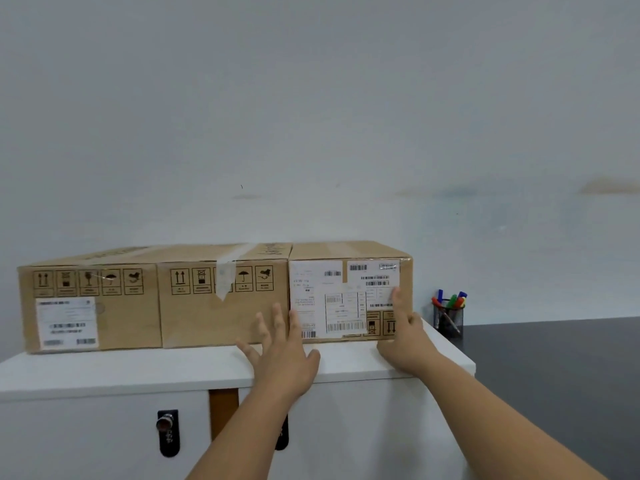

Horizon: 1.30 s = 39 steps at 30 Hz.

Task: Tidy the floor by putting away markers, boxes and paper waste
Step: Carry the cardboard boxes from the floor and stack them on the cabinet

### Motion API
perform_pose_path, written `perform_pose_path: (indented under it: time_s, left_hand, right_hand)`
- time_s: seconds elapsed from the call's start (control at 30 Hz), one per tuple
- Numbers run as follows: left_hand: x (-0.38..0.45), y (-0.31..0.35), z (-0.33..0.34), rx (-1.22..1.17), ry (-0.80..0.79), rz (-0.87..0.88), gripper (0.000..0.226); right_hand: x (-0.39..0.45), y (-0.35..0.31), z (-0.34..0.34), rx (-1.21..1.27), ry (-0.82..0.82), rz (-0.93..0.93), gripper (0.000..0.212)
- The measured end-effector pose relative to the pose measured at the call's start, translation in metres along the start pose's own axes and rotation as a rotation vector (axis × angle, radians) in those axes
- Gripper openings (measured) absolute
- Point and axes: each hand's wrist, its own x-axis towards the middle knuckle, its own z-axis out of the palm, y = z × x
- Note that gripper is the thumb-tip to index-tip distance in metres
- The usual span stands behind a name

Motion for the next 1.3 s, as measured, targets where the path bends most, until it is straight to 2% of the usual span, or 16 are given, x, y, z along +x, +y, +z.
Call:
perform_pose_path:
  time_s: [0.17, 0.33, 0.43, 0.57, 0.67, 0.77, 0.9, 1.07, 1.3]
  left_hand:
    - [0.009, -0.001, 0.006, 0.023, -0.073, -0.055, 0.083]
    - [0.008, -0.001, 0.008, 0.038, -0.048, -0.043, 0.082]
    - [0.003, -0.002, 0.008, 0.037, -0.013, -0.017, 0.080]
    - [-0.012, 0.016, 0.005, -0.018, 0.062, 0.124, 0.075]
    - [-0.025, 0.051, 0.006, -0.116, 0.071, 0.296, 0.069]
    - [-0.044, 0.104, 0.007, -0.272, 0.057, 0.517, 0.063]
    - [-0.082, 0.181, 0.011, -0.484, -0.069, 0.755, 0.062]
    - [-0.134, 0.267, 0.032, -0.618, -0.228, 0.922, 0.062]
    - [-0.210, 0.368, 0.068, -0.568, -0.390, 1.114, 0.063]
  right_hand:
    - [0.015, 0.006, 0.008, -0.098, -0.011, 0.027, 0.104]
    - [0.016, 0.008, 0.008, -0.130, -0.007, 0.008, 0.101]
    - [0.005, 0.008, 0.005, -0.142, -0.005, -0.010, 0.087]
    - [-0.020, 0.012, -0.003, -0.240, 0.046, -0.068, 0.052]
    - [-0.041, 0.028, -0.025, -0.263, 0.066, -0.008, 0.044]
    - [-0.070, 0.049, -0.067, -0.314, -0.004, 0.024, 0.040]
    - [-0.123, 0.089, -0.141, -0.394, -0.058, 0.190, 0.040]
    - [-0.204, 0.157, -0.237, -0.404, 0.064, 0.469, 0.042]
    - [-0.324, 0.228, -0.303, -0.332, 0.156, 0.779, 0.036]
